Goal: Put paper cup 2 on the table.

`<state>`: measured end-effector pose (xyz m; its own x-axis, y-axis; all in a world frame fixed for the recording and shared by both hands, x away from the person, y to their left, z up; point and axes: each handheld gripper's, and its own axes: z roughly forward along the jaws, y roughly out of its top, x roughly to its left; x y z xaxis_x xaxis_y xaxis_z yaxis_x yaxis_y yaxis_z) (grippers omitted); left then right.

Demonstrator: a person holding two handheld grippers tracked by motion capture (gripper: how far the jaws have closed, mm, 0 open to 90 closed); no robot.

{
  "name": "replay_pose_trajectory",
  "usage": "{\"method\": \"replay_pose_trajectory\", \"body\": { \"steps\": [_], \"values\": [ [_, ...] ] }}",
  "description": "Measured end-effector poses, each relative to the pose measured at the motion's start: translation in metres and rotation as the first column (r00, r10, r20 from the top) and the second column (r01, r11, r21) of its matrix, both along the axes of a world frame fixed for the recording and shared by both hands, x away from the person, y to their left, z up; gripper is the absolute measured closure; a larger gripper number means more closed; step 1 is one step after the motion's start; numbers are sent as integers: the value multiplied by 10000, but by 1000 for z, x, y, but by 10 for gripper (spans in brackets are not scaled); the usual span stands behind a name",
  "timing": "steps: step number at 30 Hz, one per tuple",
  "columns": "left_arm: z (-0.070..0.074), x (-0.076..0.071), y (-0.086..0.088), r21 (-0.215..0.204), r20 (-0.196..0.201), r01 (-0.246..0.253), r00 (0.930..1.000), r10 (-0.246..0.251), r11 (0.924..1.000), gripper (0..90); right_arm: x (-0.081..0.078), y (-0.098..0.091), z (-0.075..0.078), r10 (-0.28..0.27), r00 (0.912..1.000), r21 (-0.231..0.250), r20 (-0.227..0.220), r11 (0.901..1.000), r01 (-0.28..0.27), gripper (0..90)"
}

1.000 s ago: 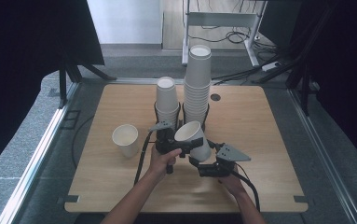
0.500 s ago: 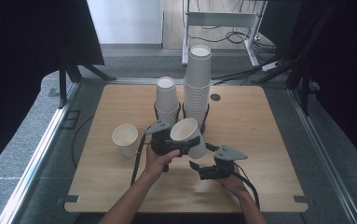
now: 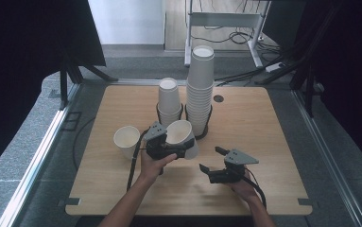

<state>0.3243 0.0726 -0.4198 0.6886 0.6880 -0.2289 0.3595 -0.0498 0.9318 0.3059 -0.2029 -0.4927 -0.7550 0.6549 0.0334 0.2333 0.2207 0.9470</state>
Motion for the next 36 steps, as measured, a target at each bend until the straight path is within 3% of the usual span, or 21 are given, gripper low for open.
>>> {"method": "replay_pose_trajectory", "body": {
  "steps": [3,7,12,16,26,31,36],
  "values": [
    [-5,-1,3,638,165,-506,9986,496,9967,121,1,-4,0,-145,9999,210,-49,9997,146,74],
    [-14,0,5,1257,289,-1168,9931,1141,9852,120,2,-7,1,-287,9996,404,-75,9988,290,85],
    [-25,2,3,2111,363,-1834,9830,1798,9601,118,2,-8,1,-270,9996,511,-111,9983,275,92],
    [-32,5,0,2689,481,-2312,9728,2267,9350,117,2,-8,0,-234,9996,483,-132,9985,240,94],
    [-42,11,4,3331,429,-2934,9541,2964,8961,112,3,-7,-2,-210,9995,468,-234,9987,221,99],
    [-46,14,5,3680,554,-3287,9415,3324,8698,111,3,-7,-2,-221,9995,455,-240,9987,231,102],
    [-51,18,7,3824,340,-3341,9368,3483,8615,108,2,-7,-2,-257,9994,431,-241,9987,268,107]
  ]
}}
